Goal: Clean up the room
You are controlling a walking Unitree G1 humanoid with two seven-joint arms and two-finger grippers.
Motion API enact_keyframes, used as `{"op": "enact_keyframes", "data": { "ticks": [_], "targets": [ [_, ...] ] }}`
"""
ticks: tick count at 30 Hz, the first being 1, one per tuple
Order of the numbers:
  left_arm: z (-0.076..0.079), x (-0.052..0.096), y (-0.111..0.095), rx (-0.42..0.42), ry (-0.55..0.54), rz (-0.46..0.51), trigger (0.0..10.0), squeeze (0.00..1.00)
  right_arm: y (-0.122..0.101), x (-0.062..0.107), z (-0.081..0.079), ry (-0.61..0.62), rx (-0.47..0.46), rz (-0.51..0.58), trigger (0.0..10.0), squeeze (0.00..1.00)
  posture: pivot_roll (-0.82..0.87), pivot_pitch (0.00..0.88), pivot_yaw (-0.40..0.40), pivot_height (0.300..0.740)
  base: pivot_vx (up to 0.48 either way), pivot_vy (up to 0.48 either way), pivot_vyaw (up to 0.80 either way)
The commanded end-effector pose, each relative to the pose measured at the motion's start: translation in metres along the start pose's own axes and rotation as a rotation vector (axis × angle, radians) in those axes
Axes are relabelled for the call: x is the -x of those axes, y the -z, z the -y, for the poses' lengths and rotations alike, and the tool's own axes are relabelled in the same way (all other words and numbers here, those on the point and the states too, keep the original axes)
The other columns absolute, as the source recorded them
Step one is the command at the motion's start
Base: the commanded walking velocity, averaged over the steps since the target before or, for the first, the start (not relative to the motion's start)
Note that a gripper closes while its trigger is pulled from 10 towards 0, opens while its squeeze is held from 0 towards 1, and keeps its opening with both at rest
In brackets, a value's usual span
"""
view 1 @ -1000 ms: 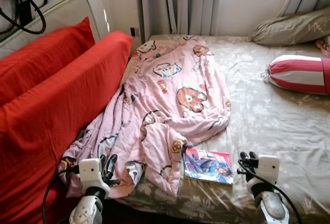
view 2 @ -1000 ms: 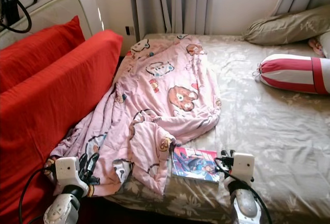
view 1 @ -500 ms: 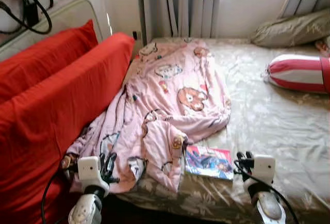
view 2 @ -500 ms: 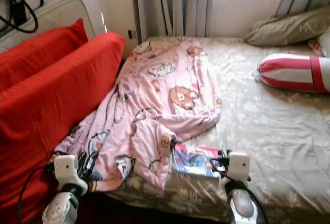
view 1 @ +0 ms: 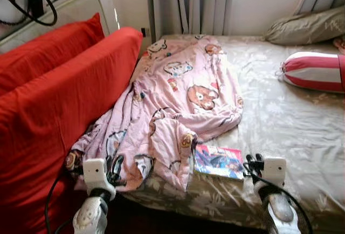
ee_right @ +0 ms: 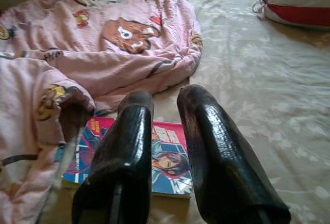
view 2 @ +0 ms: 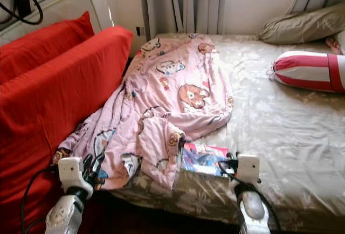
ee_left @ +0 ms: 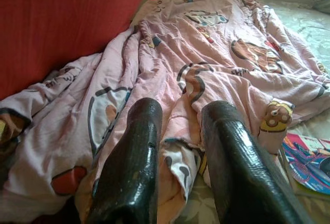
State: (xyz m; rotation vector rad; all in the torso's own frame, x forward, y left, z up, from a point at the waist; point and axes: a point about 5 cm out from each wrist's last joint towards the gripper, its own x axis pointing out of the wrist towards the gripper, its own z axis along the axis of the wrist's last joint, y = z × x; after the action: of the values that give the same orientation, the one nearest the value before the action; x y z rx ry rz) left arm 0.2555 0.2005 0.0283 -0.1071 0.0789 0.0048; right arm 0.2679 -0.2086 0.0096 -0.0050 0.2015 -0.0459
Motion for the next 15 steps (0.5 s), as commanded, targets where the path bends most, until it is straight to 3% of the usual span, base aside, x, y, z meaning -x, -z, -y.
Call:
{"op": "enact_keyframes", "data": {
  "ticks": [1, 15],
  "targets": [
    [-0.0002, -0.0019, -0.0027, 0.002, 0.010, -0.004, 10.0, 0.00, -0.0010, -0.0027, -0.0022, -0.006, -0.016, -0.009, 10.0, 0.00, -0.01, 0.000, 0.027, 0.671, 0.000, 0.000, 0.00],
    [0.0020, -0.0078, -0.0091, 0.019, 0.010, 0.006, 10.0, 0.00, -0.0039, -0.0074, -0.0082, -0.023, -0.023, -0.010, 10.0, 0.00, 0.01, 0.000, 0.024, 0.646, 0.000, 0.000, 0.00]
  ]
}}
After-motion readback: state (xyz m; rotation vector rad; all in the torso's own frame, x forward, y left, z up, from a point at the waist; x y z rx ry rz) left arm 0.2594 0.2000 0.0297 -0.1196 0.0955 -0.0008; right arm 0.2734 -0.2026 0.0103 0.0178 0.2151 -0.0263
